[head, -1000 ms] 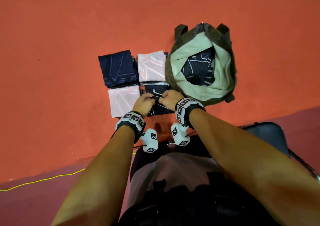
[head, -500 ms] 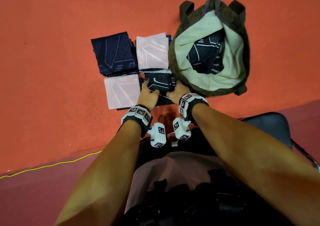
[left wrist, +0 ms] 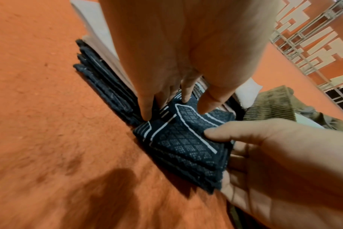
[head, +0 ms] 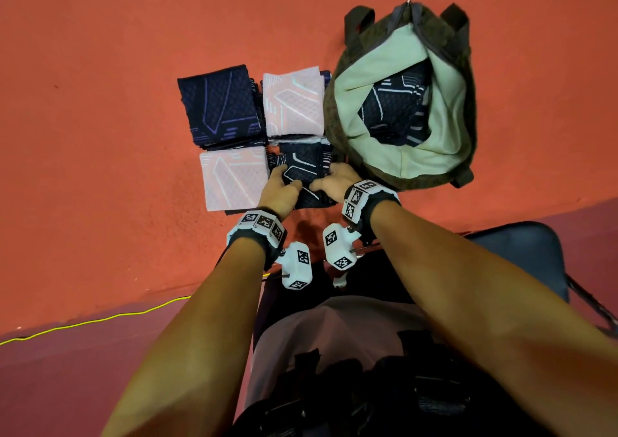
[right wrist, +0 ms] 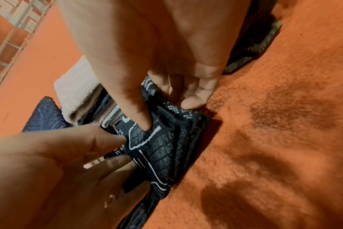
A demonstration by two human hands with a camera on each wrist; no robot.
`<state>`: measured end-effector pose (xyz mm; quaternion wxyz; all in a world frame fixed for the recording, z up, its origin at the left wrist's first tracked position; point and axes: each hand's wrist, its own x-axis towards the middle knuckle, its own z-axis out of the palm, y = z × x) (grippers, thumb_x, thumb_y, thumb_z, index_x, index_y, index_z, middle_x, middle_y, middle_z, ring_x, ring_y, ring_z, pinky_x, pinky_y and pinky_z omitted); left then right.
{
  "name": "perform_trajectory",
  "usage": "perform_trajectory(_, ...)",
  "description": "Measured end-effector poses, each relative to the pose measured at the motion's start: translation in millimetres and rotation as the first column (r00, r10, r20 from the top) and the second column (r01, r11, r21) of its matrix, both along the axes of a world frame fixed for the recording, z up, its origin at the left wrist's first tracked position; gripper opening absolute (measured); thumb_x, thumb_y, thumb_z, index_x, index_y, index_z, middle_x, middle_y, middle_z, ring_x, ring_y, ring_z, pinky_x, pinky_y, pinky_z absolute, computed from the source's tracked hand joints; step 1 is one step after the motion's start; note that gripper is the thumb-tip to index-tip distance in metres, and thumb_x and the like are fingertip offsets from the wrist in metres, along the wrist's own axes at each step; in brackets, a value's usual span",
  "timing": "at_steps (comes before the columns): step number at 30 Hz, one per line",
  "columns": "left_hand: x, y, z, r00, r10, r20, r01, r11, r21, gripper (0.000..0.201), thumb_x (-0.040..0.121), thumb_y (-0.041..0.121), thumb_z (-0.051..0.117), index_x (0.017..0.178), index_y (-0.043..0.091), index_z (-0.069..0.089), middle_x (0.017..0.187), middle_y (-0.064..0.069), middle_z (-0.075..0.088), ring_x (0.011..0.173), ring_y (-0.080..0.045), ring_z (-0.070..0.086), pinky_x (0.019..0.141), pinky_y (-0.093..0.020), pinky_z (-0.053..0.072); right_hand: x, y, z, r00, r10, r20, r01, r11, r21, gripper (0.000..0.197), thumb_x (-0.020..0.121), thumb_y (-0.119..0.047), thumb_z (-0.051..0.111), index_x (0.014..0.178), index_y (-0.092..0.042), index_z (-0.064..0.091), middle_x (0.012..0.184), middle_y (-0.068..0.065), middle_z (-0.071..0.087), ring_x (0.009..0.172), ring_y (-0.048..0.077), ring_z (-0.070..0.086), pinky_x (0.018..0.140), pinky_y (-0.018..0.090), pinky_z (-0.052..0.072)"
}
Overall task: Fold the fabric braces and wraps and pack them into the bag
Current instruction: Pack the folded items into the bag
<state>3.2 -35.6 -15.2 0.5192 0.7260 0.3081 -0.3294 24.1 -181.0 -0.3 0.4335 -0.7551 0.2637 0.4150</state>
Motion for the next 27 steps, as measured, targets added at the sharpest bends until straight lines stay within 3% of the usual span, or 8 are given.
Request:
perform_trajectory(1, 0.5, -0.5, 1.9, 1.0, 0.005, -0.002, -0.005, 1.0, -0.007, 0.058, 0.092, 0.011, 0.057, 0.147, 0.013, 0.038, 0.12, -0.01, 0.065, 0.106, -0.026, 0.065, 0.099, -0.042, 0.052, 0.2, -1.6, 2.4, 1.0, -0.006, 0.013, 0.006, 1.0, 0.017, 0.016, 0.076, -0.018, 0.079, 0.087, -0.02, 0.068, 0.091, -0.001, 0.071, 0.09, 0.02, 0.067, 0.081, 0.027, 0.053)
perform_trajectory(5, 2.1, -1.5, 8.5, 0.999, 0.047, 0.015, -0.047, 0.999, -0.019, 0.048, 0.091, 0.01, 0.056, 0.137, 0.013, 0.042, 0.112, -0.012, 0.065, 0.097, -0.027, 0.066, 0.094, -0.042, 0.054, 3.0, -6.6, 23.2, 0.995, -0.017, 0.094, 0.01, 0.997, 0.076, 0.036, 0.076, -0.014, 0.08, 0.061, -0.015, 0.047, 0.059, -0.006, 0.051, 0.054, 0.01, 0.048, 0.044, 0.016, 0.033)
perform_trajectory(10, 10.8, -0.6, 28.8, 0.993, 0.091, 0.071, -0.09, 0.996, -0.026, 0.03, 0.096, 0.002, 0.051, 0.119, 0.017, 0.039, 0.092, -0.002, 0.057, 0.071, -0.01, 0.055, 0.05, -0.014, 0.045, 10.5, -10.3, 51.8, 0.991, -0.075, 0.108, 0.054, 0.981, 0.185, 0.047, 0.056, -0.026, 0.079, 0.082, 0.005, 0.056, 0.075, 0.003, 0.059, 0.072, 0.019, 0.056, 0.067, 0.032, 0.044)
perform_trajectory(14, 27.0, -1.2, 48.2, 0.984, 0.123, 0.127, -0.12, 0.992, -0.028, 0.025, 0.096, 0.007, 0.052, 0.114, 0.02, 0.041, 0.09, 0.002, 0.057, 0.076, -0.013, 0.057, 0.072, -0.028, 0.049, 23.6, -23.8, 69.5, 0.984, -0.132, 0.123, 0.094, 0.956, 0.278, 0.05, 0.047, -0.03, 0.078, 0.076, 0.0, 0.052, 0.078, 0.005, 0.057, 0.077, 0.022, 0.057, 0.07, 0.04, 0.045)
perform_trajectory(17, 42.4, -10.8, 65.3, 0.973, 0.14, 0.185, -0.126, 0.988, -0.084, 0.023, 0.096, 0.002, 0.048, 0.109, 0.02, 0.045, 0.081, -0.001, 0.057, 0.066, -0.016, 0.056, 0.065, -0.03, 0.05, 33.8, -41.0, 80.4, 0.959, -0.25, 0.132, 0.194, 0.922, 0.334, 0.026, 0.051, -0.02, 0.081, 0.065, -0.015, 0.06, 0.081, 0.012, 0.067, 0.086, 0.029, 0.066, 0.084, 0.043, 0.051)
perform_trajectory(19, 53.1, -20.8, 74.1, 0.969, 0.12, 0.217, -0.094, 0.987, -0.128, 0.029, 0.094, -0.004, 0.043, 0.105, 0.021, 0.05, 0.078, -0.003, 0.059, 0.062, -0.014, 0.056, 0.063, -0.028, 0.049, 37.0, -54.7, 88.9, 0.921, -0.371, 0.122, 0.308, 0.881, 0.358, 0.026, 0.053, -0.014, 0.079, 0.075, -0.013, 0.065, 0.093, 0.017, 0.072, 0.093, 0.033, 0.069, 0.093, 0.044, 0.052)
perform_trajectory(24, 73.0, -50.3, 88.9, 0.975, 0.025, 0.22, 0.009, 0.989, -0.15, 0.029, 0.096, 0.003, 0.048, 0.098, 0.031, 0.054, 0.066, 0.002, 0.057, 0.054, -0.01, 0.049, 0.059, -0.029, 0.045, 43.3, -90.0, 112.3, 0.849, -0.521, 0.091, 0.451, 0.803, 0.39, 0.023, 0.072, 0.002, 0.069, 0.092, -0.005, 0.059, 0.094, 0.011, 0.068, 0.088, 0.024, 0.066, 0.07, 0.026, 0.057)
perform_trajectory(27, 82.6, -65.7, 90.4, 0.977, 0.016, 0.211, 0.016, 0.989, -0.15, 0.033, 0.094, -0.001, 0.044, 0.106, 0.027, 0.056, 0.069, -0.004, 0.054, 0.06, -0.017, 0.048, 0.067, -0.036, 0.045, 52.1, -105.7, 111.6, 0.814, -0.572, 0.104, 0.503, 0.782, 0.367, 0.017, 0.074, 0.0, 0.069, 0.087, -0.008, 0.063, 0.098, 0.014, 0.073, 0.094, 0.03, 0.07, 0.08, 0.033, 0.06)
